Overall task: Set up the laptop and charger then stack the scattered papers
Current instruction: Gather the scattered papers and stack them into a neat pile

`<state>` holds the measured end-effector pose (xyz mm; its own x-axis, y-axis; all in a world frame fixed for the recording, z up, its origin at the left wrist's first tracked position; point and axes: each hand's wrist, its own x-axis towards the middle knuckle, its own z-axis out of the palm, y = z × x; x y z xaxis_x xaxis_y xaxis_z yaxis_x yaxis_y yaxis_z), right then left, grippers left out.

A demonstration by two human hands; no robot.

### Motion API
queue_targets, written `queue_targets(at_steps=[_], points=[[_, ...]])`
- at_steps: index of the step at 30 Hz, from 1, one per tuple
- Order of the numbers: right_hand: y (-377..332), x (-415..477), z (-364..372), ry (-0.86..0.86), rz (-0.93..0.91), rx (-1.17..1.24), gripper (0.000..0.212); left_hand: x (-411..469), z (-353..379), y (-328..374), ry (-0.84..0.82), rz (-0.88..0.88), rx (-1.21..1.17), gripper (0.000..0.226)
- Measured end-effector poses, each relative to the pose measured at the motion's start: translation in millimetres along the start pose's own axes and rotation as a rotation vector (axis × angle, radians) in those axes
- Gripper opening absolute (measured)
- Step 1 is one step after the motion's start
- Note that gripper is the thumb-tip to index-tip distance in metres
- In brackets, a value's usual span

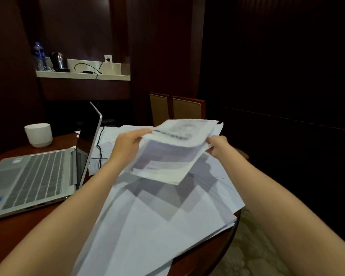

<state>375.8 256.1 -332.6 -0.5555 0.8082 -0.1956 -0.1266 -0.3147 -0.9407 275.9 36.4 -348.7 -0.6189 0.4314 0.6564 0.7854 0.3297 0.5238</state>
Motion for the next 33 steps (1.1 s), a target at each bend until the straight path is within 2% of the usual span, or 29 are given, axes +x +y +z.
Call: queue_targets(at_steps=[2,5,7,9,12,14,16,18,21,25,27,29,31,33], points=[[13.2,-2.8,2.4,-0.042,0.055,0.090,0.036,-10.2,1.6,-10.9,-0.159,0.020,0.081,0.038],[27.3,-9.6,5.7,-0.065,0.080,0.120,0.025,-19.1,0.9,-25.0,-0.360,0.036,0.222,0.037],[34.2,-10.0,7.6,-0.131,0.121,0.101,0.037,-21.9,-1.1,-29.7,-0.489,0.025,0.296,0.037],[39.1,-11.2,9.2,-0.228,0.167,-0.046,0.035,-24.1,-2.3,-31.7,-0.628,-0.028,0.271,0.042],[46.3,-16.6,12.7,-0.389,0.246,-0.269,0.013,-27.6,-1.8,-29.7,-0.801,-0.139,0.211,0.049],[48.8,-16.3,13.6,-0.386,0.221,-0.377,0.019,-28.1,-0.9,-24.6,-0.915,-0.233,0.218,0.065],[47.5,-13.9,14.4,-0.341,0.164,-0.467,0.031,-25.4,0.3,-21.3,-0.949,-0.310,0.206,0.072],[40.2,-12.4,13.7,-0.288,0.106,-0.522,0.036,-21.8,1.4,-25.1,-0.873,-0.377,0.159,0.067],[25.2,-10.0,9.2,-0.263,0.007,-0.484,0.046,-18.1,2.5,-32.9,-0.666,-0.525,0.039,0.051],[13.9,-9.8,-3.5,-0.320,-0.081,-0.390,0.049,-15.4,-0.5,-30.4,-0.483,-0.645,-0.189,0.068],[11.1,-14.2,-6.9,-0.383,-0.116,-0.275,0.040,-13.4,-3.1,-25.3,-0.376,-0.613,-0.353,0.068],[10.6,-17.1,-4.8,-0.390,-0.194,-0.217,0.038,-8.2,-3.8,-18.9,-0.235,-0.552,-0.522,0.051],[7.7,-18.9,3.9,-0.295,-0.305,-0.200,0.038,-0.9,-4.4,-10.4,-0.120,-0.502,-0.540,0.035],[1.8,-19.6,14.6,-0.209,-0.407,-0.185,0.038,4.0,-5.2,0.2,-0.032,-0.477,-0.565,0.031]])
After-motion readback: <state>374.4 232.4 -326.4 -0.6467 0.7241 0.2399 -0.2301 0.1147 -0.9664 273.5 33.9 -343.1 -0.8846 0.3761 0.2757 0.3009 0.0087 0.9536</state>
